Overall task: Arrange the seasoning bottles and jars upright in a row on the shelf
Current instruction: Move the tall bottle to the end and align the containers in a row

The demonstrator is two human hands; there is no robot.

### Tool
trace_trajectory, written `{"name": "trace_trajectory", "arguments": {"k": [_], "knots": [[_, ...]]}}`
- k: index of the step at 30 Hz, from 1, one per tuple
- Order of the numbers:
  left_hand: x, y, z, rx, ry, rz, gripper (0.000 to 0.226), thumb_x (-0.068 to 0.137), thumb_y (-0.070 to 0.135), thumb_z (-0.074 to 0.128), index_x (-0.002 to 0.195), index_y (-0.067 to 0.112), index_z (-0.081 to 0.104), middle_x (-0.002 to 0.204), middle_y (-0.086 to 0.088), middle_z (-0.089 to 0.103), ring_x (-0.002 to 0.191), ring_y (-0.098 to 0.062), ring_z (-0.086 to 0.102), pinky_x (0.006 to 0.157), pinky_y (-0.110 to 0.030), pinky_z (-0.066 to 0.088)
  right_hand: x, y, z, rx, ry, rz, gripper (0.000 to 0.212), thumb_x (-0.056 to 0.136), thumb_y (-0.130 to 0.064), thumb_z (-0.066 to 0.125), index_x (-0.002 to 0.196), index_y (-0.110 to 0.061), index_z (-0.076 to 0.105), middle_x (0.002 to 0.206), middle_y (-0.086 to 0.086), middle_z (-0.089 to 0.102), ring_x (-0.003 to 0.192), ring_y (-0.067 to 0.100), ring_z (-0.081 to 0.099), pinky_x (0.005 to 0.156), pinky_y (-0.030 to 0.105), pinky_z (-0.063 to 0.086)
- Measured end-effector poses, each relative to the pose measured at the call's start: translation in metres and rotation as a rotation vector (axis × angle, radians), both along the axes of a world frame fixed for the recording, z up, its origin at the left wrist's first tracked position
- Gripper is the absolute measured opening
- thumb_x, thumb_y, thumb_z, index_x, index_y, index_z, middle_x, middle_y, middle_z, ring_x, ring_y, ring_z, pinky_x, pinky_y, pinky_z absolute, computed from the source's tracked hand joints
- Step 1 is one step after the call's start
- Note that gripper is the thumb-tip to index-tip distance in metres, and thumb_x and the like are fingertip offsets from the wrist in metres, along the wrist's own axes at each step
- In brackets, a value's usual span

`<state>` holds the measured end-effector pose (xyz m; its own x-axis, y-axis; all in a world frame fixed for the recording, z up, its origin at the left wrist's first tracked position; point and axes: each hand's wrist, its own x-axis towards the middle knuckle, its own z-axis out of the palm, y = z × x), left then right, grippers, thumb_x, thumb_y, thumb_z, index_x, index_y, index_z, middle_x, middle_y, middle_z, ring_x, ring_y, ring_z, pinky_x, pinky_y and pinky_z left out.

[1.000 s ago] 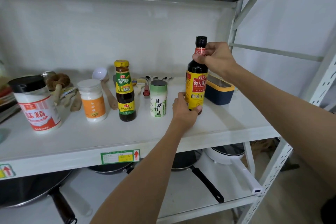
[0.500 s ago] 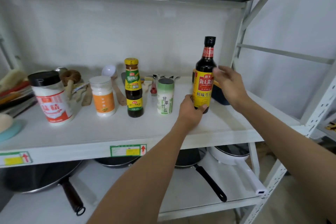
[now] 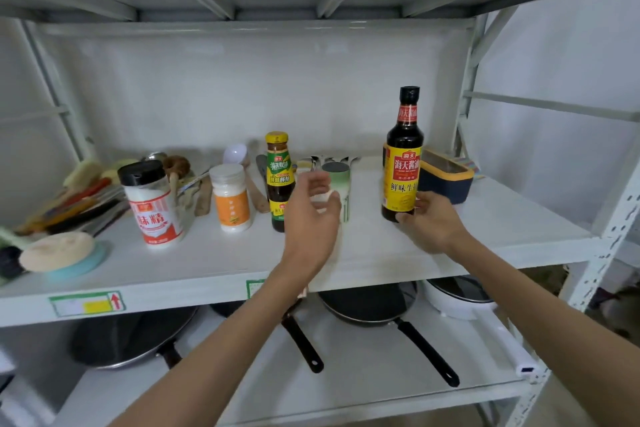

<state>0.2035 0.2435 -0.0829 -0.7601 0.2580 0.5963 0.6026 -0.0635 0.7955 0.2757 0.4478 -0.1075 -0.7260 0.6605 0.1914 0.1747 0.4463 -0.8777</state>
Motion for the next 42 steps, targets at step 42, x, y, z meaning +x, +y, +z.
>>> {"name": "trace_trajectory", "arguments": {"k": [42], "knots": [[-0.09, -0.041, -0.05, -0.285, -0.214, 0.16, 0.037, 0.085, 0.019, 0.073, 0.118, 0.009, 0.059, 0.101, 0.001, 0.063, 0.096, -0.015, 0.058, 0.085, -0.026, 0.047, 0.014, 0.028, 0.003, 0.195, -0.087, -0.242, 0.083, 0.071, -0.026, 0.087, 0.137, -0.008, 0.041, 0.125, 0.01, 0.055, 0.115, 0.028, 0.054, 0.089, 0.034, 0.044]]}}
